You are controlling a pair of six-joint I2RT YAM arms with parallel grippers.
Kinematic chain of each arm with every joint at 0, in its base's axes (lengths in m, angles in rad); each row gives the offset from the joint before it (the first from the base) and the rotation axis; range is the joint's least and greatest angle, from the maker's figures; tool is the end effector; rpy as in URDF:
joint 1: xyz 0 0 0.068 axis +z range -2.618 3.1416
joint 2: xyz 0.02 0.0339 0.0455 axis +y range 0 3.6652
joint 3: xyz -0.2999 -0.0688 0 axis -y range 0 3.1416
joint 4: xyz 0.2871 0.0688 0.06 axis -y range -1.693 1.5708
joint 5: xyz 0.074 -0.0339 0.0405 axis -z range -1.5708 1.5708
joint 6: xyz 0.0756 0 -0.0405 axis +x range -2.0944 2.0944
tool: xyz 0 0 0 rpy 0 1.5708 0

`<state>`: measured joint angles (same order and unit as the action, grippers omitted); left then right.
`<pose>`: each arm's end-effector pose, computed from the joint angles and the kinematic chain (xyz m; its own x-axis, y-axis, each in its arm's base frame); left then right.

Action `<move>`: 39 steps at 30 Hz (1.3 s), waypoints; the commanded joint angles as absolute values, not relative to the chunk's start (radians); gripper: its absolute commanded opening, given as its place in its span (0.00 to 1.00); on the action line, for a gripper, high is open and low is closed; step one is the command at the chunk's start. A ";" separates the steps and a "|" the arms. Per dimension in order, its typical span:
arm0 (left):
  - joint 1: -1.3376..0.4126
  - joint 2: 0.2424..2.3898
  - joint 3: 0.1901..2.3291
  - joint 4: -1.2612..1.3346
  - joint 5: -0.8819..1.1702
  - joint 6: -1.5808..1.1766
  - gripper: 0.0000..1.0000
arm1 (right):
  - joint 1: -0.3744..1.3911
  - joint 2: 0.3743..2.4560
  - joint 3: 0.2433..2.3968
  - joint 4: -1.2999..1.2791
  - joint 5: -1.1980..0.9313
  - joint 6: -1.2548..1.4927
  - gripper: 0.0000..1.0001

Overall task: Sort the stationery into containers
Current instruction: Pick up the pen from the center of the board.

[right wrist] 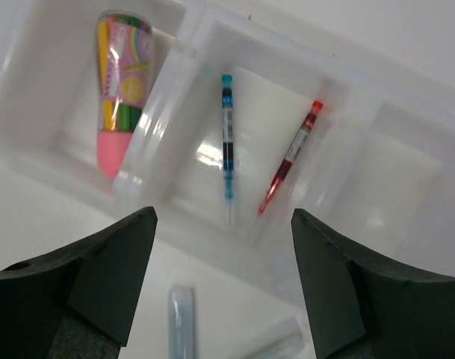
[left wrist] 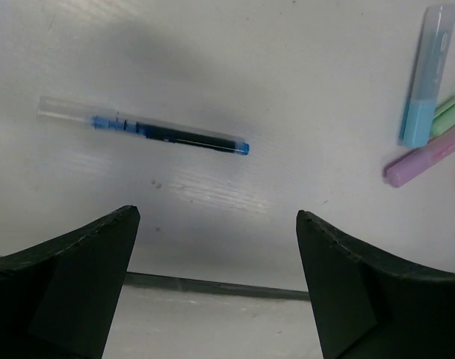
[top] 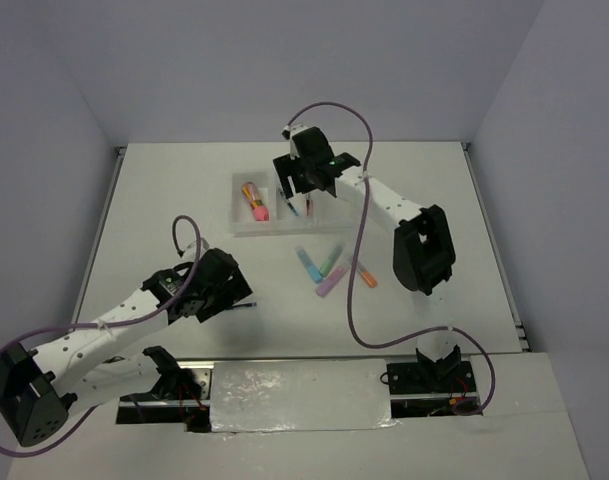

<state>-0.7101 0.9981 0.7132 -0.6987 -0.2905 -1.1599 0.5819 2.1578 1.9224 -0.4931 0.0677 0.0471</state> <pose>0.1893 -0.1342 0.2205 -0.7144 -0.5441 -0.4399 -0.3773 0.8291 -0.4127 0.4964 0.3204 0.2551 -0.5794 -0.3250 -0.7475 -0.4794 0.8775 -0.0099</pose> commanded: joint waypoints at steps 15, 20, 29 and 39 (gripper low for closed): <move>-0.764 1.081 0.623 -0.793 -0.466 -1.985 0.99 | 0.623 1.464 1.327 -0.364 -0.054 0.161 0.81; -0.762 1.134 0.620 -0.805 -0.544 -2.040 0.98 | 0.658 1.436 1.236 -0.365 -0.060 0.166 0.81; -0.761 1.350 0.620 -0.712 -0.494 -2.010 0.90 | 0.706 1.348 1.149 -0.371 -0.025 0.170 0.81; -0.759 1.505 0.554 -0.568 -0.310 -1.895 0.46 | 0.707 1.207 1.103 -0.410 -0.049 0.130 0.82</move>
<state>-0.7578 1.4155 0.6682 -0.6823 -0.4782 -1.9179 0.6998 1.2598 1.1328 -0.4099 -0.0391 0.1547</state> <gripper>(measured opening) 0.469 0.813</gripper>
